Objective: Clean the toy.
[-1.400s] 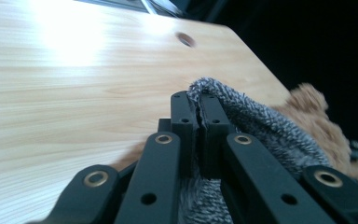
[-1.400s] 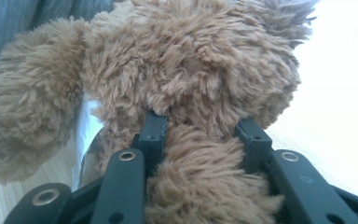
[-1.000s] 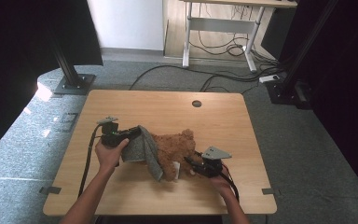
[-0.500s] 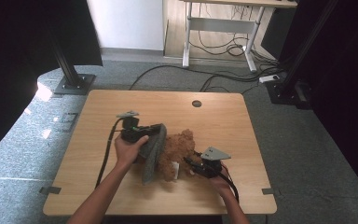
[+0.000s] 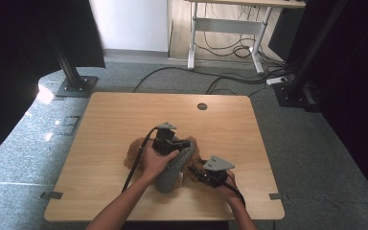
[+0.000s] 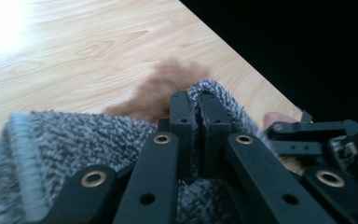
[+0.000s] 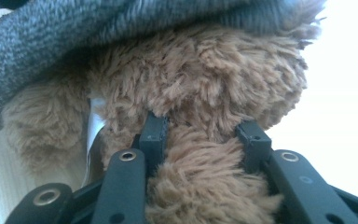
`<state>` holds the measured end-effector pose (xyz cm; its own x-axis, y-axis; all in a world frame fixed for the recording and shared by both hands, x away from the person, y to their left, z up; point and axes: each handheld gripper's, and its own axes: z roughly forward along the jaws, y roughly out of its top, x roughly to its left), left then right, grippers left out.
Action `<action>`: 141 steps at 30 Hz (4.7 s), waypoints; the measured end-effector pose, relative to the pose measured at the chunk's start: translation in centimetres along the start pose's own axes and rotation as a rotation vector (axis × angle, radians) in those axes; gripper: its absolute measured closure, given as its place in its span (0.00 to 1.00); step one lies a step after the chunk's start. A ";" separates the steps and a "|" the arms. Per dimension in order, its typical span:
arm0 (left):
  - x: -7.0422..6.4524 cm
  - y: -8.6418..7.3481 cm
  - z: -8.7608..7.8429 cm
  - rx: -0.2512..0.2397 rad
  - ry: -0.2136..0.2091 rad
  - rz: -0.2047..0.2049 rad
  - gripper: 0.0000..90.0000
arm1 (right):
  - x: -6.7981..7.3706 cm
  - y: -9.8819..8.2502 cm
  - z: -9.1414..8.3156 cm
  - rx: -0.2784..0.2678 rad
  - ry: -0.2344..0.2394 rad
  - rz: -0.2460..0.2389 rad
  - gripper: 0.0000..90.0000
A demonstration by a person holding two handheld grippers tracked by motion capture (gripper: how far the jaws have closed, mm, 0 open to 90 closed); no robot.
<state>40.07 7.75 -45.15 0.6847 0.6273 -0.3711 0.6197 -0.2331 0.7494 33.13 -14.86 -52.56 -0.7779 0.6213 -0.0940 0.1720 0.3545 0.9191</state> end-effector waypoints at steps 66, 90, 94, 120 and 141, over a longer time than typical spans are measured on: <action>2.7 -1.6 -8.7 -0.217 0.000 -0.069 0.95 | 1.3 0.7 1.8 0.110 0.034 0.126 0.64; 2.9 -2.0 -3.2 0.001 0.032 -0.036 0.83 | 1.5 0.3 1.7 0.118 0.049 0.112 0.63; 2.5 -2.0 -4.1 -0.041 -0.009 -0.018 0.64 | 1.4 0.3 1.7 0.119 0.050 0.110 0.62; -2.3 -1.5 -2.6 0.002 -0.018 0.183 0.86 | 1.3 0.3 1.9 0.124 0.050 0.104 0.64; 5.9 -5.2 -9.7 -0.075 0.115 -0.060 0.87 | 1.6 -0.1 1.8 0.114 0.047 0.082 0.64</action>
<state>37.12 19.90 -45.91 0.5965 0.7201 -0.3545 0.6248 -0.1394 0.7682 32.89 -12.67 -53.52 -0.7851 0.6193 0.0004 0.3018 0.3820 0.8735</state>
